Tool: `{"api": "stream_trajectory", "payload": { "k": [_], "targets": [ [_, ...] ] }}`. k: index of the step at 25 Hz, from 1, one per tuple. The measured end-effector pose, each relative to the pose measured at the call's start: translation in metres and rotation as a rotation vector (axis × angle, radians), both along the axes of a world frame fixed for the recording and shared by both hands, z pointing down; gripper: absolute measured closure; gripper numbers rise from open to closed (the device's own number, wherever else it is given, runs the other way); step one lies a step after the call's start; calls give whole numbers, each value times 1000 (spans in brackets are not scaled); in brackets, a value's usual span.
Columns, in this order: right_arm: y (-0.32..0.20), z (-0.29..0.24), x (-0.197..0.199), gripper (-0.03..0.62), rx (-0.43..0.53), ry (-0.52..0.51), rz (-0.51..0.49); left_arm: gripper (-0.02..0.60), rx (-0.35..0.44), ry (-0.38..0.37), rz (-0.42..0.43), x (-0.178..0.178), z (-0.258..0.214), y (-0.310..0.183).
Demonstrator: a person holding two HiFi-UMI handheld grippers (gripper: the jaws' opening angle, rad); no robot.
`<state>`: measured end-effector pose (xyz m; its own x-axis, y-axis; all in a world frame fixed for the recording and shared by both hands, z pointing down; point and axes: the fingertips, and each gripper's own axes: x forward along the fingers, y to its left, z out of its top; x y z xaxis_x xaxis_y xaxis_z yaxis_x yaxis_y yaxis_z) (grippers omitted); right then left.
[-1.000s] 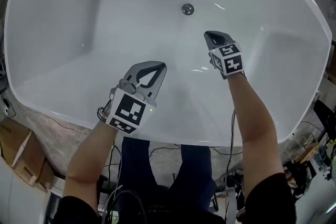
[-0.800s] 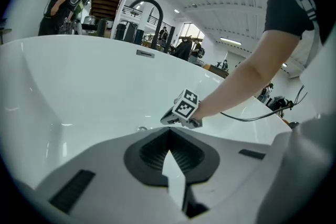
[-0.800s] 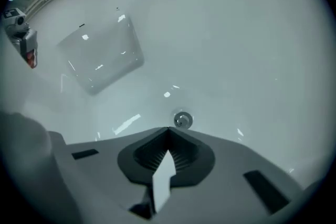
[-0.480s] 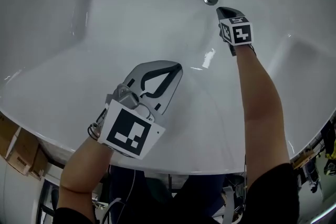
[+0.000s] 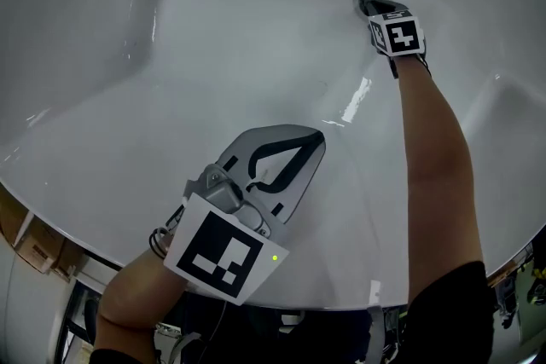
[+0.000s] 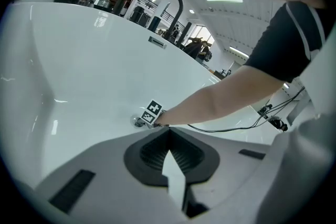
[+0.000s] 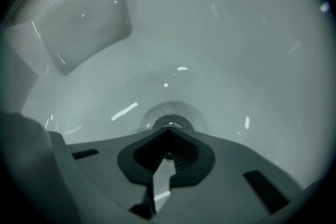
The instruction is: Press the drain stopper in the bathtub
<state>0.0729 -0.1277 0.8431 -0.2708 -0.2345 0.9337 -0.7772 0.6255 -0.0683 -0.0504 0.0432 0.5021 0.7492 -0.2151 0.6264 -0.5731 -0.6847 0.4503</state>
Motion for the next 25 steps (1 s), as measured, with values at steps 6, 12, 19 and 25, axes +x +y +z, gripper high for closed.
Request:
{"api": "stream_trajectory", "payload": {
  "k": [6, 12, 19, 25],
  "targets": [
    [-1, 7, 0, 580, -25, 6, -27, 577, -23, 16, -15, -2, -2, -1],
    [-4, 7, 0, 580, -78, 58, -48, 577, -34, 23, -23, -2, -5, -3],
    [-12, -46, 16, 582, 34, -70, 260, 577, 82, 25, -123, -7, 1, -19],
    [49, -169, 15, 582, 116, -300, 258, 577, 120, -34, -124, -14, -35, -18]
  ]
}}
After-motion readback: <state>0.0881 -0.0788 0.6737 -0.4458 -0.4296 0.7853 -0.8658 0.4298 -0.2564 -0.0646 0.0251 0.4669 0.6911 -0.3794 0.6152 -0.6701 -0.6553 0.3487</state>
